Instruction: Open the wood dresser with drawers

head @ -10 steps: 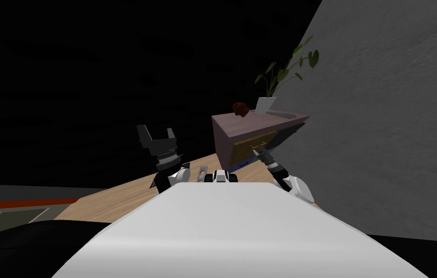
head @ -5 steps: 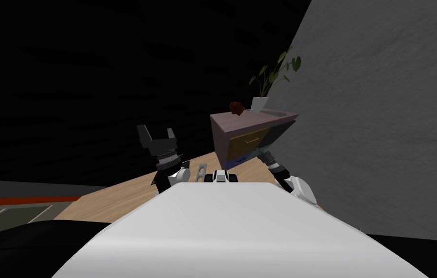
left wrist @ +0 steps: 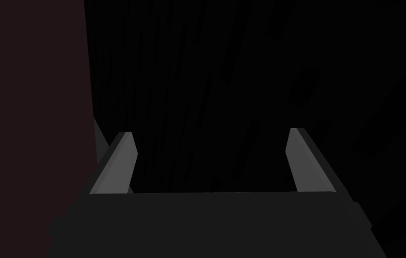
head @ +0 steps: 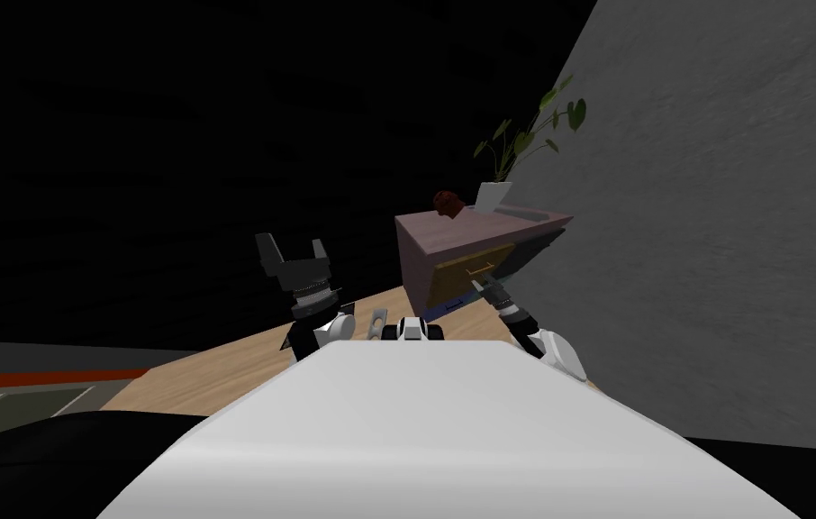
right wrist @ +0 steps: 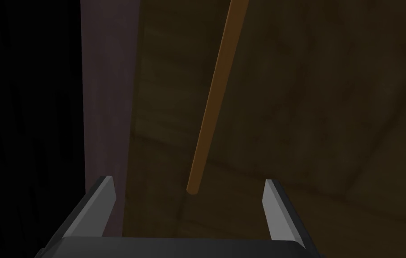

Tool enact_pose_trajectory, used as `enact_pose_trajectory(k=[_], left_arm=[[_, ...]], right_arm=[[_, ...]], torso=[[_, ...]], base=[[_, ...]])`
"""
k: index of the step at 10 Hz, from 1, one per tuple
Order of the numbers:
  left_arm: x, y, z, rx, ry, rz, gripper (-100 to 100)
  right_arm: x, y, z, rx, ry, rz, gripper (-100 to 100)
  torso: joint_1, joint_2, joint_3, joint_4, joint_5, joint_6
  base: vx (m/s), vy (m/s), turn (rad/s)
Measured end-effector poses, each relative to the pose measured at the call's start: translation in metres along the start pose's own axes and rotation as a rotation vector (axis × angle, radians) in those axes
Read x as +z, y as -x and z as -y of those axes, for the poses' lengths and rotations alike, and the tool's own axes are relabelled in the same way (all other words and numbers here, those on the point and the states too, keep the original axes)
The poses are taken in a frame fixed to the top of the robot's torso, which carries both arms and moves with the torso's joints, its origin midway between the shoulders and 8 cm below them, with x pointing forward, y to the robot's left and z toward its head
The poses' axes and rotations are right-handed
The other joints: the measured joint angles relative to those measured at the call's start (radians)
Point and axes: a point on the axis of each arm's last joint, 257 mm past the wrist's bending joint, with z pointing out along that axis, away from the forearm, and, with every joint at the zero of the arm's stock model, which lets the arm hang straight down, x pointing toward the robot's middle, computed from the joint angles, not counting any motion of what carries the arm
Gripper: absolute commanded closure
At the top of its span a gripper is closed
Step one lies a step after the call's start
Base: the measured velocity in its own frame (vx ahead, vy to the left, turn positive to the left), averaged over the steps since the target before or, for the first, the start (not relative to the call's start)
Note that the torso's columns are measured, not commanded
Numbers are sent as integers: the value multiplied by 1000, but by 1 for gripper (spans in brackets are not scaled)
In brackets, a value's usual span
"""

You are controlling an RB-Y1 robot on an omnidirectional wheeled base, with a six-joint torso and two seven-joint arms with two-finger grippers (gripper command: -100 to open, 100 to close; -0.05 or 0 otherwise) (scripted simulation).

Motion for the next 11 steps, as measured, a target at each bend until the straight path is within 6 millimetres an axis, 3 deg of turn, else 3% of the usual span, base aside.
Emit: enact_pose_trajectory(k=[4,5,8,11], left_arm=[[0,0,0,0,0,0,0],[0,0,0,0,0,0,0],[0,0,0,0,0,0,0],[0,0,0,0,0,0,0]], right_arm=[[10,-14,7,-12,5,-29,-100],[11,-15,7,-11,6,-32,100],[3,-3,1,0,3,-8,100],[3,-5,6,2,3,7,100]], torso=[[-1,4,3,1,0,0],[-1,1,1,0,0,0],[0,3,2,1,1,1],[0,10,6,5,2,2]], base=[[1,19,96],[-8,-8,-133],[0,-17,-85],[-133,-16,-27]])
